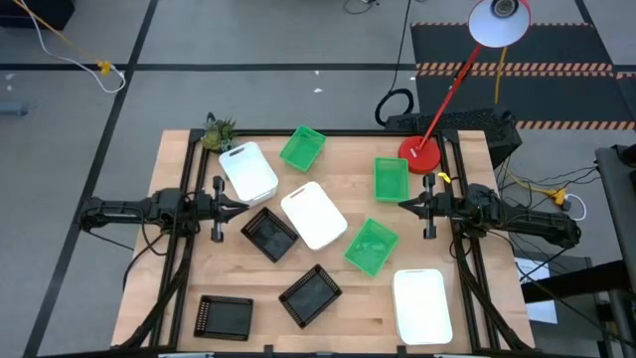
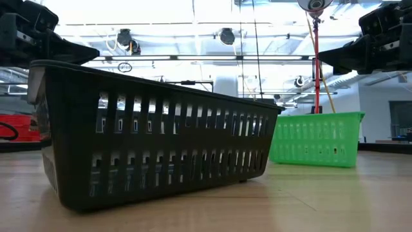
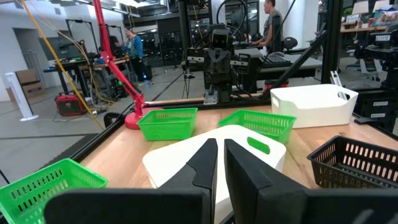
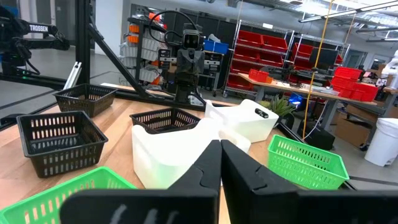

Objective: Stack baskets by color

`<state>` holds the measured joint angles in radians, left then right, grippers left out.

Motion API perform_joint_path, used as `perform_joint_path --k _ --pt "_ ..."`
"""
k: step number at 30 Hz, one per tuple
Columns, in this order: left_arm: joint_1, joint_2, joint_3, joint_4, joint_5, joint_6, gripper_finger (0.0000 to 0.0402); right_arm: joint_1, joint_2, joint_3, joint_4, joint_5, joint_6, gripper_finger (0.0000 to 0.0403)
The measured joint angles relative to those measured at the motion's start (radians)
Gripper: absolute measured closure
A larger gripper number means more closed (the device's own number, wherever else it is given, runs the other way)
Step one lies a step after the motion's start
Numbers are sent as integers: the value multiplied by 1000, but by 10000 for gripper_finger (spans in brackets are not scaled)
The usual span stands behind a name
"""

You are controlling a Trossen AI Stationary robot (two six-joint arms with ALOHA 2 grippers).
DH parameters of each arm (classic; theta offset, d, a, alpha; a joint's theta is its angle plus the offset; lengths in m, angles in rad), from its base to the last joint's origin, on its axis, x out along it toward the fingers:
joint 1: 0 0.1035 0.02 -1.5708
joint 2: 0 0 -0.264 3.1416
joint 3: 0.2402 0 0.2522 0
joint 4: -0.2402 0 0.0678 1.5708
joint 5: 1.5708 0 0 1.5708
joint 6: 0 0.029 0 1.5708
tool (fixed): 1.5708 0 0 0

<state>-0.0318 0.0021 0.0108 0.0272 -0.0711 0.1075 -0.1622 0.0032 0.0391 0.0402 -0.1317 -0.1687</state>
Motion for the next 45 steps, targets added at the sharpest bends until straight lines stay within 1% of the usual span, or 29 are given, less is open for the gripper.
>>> perform_joint_path --k 19,26,30,36,41,45 --pt "0 0 0 0 0 0 369 0 2 0 66 2 -4 403" --pt "0 0 0 0 0 0 369 0 36 0 75 1 80 403" --pt "0 0 0 0 0 0 369 0 82 28 80 0 104 403" --pt "0 0 0 0 0 1 369 0 191 156 87 0 152 403" --pt "1 0 -1 12 -9 18 369 0 306 295 23 0 161 403" --pt "1 0 -1 36 -9 18 369 0 408 437 -83 2 161 403"
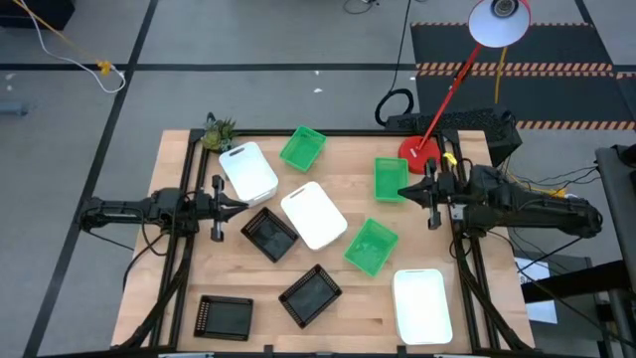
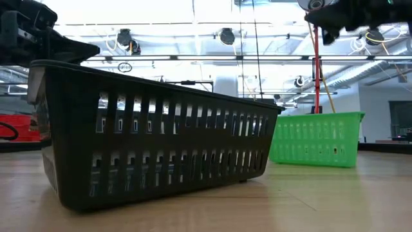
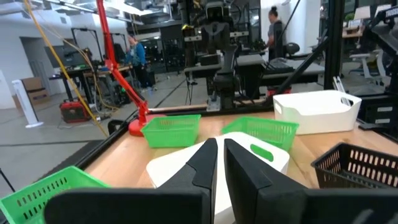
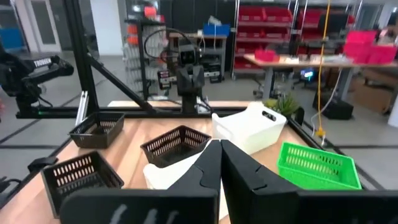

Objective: Stack baskets by color
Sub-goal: Stack the middle white bin on top of the bottom white bin

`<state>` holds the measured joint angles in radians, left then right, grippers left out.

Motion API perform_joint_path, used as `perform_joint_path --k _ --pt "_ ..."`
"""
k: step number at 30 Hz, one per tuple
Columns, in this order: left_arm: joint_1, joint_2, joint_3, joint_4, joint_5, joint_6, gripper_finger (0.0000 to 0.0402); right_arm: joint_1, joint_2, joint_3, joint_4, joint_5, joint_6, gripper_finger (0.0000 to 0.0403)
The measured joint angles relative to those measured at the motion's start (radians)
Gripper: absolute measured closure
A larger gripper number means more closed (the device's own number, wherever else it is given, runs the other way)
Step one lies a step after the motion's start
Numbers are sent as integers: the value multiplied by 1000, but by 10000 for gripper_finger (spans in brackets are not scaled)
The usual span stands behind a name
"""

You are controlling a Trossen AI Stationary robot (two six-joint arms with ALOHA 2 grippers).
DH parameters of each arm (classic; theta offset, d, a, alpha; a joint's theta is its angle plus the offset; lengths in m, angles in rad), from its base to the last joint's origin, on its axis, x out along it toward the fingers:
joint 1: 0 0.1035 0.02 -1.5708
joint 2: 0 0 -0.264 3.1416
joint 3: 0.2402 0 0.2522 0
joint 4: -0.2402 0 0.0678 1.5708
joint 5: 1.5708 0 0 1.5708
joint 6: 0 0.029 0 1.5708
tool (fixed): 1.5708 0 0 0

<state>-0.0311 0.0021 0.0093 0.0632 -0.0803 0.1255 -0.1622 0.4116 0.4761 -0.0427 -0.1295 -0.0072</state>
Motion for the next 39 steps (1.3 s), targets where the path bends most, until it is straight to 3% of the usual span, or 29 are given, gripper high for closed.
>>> perform_joint_path --k 9,15,19,32,39 --pt "0 0 0 2 0 0 369 0 236 348 -238 5 30 403" --pt "0 0 0 2 0 -29 369 0 355 484 -343 6 34 403" --pt "0 0 0 1 0 -100 369 -1 415 530 -352 6 33 403" --pt "-1 0 0 0 1 -112 369 0 493 551 -398 2 32 403" --pt "-5 0 1 34 110 -166 369 0 497 551 -396 1 71 403"
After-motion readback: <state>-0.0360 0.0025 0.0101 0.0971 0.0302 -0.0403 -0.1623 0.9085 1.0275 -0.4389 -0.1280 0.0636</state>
